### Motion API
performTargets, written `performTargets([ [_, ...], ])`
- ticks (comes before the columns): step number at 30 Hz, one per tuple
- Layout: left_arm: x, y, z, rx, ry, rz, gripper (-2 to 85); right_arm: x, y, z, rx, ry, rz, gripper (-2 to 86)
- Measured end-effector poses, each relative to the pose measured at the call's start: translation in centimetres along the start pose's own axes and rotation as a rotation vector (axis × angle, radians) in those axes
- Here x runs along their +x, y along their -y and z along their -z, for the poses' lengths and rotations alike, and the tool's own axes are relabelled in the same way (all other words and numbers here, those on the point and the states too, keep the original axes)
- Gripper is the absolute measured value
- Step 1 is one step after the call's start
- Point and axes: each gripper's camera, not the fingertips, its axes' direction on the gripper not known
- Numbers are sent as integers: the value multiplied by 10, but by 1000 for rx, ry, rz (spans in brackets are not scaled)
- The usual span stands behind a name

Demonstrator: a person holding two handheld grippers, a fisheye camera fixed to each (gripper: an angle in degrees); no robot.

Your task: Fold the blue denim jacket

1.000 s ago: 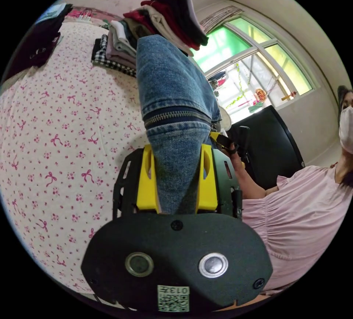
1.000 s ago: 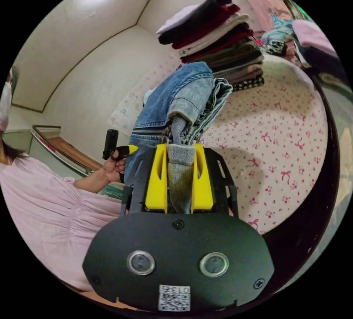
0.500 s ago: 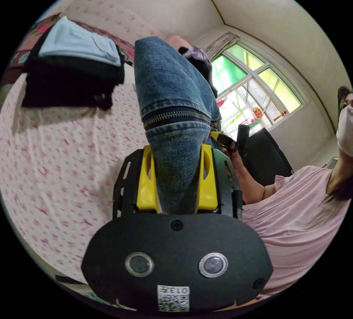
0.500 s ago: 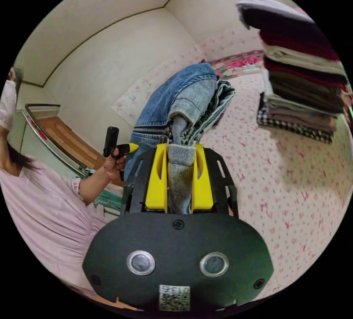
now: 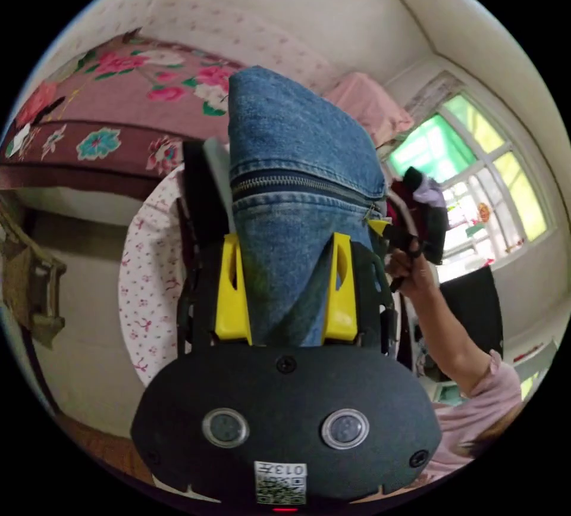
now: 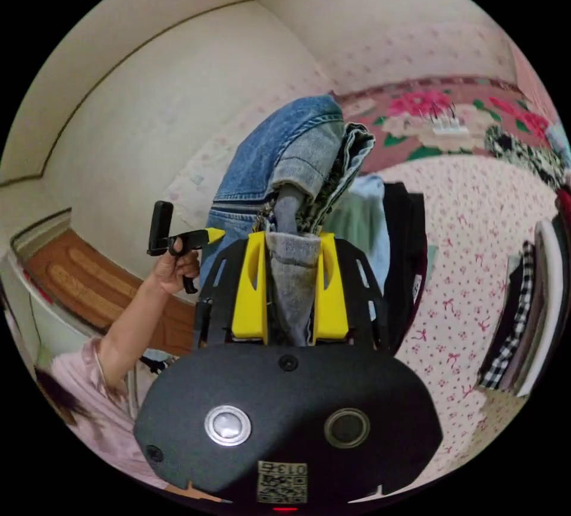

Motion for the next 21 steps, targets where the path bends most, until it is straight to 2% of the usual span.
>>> performTargets([
  [1, -16, 2, -17, -29, 34, 24, 194, 18, 6, -26, -65, -58, -91, 132],
  [3, -30, -7, -17, 40, -40, 85, 181, 32, 7, -45, -103, -91, -136, 128],
  [4, -30, -17, -5, 82, -107, 79, 172, 33, 6, -44, -83, -69, -136, 124],
  [6, -20, -34, 27, 168, -118, 10, 152, 20, 3, -17, 21, -77, -54, 102],
  [8, 8, -38, 69, 256, 92, -85, 128, -3, 5, 3, 100, -201, 80, 82],
  [10, 46, -19, 81, 284, 179, -194, 113, -30, 14, 0, 112, -317, 201, 65],
  [12, 95, 8, 69, 252, 295, -326, 96, -67, 35, -30, 47, -351, 336, 34],
  [14, 143, 37, 27, 212, 545, -408, 69, -97, 46, -62, 13, -449, 447, 15],
  [15, 148, 43, 13, 188, 591, -406, 62, -111, 49, -85, -2, -553, 497, 10],
  [16, 150, 51, -21, 90, 632, -408, 42, -114, 51, -98, -25, -604, 507, 8],
  [17, 148, 50, -51, 4, 597, -427, 16, -112, 53, -126, -134, -680, 519, 5],
  [18, 148, 45, -58, 29, 600, -414, 13, -106, 52, -146, -211, -681, 519, 4],
  [21, 162, 16, -90, 102, 673, -416, 0, -101, 51, -148, -211, -639, 482, 2],
])
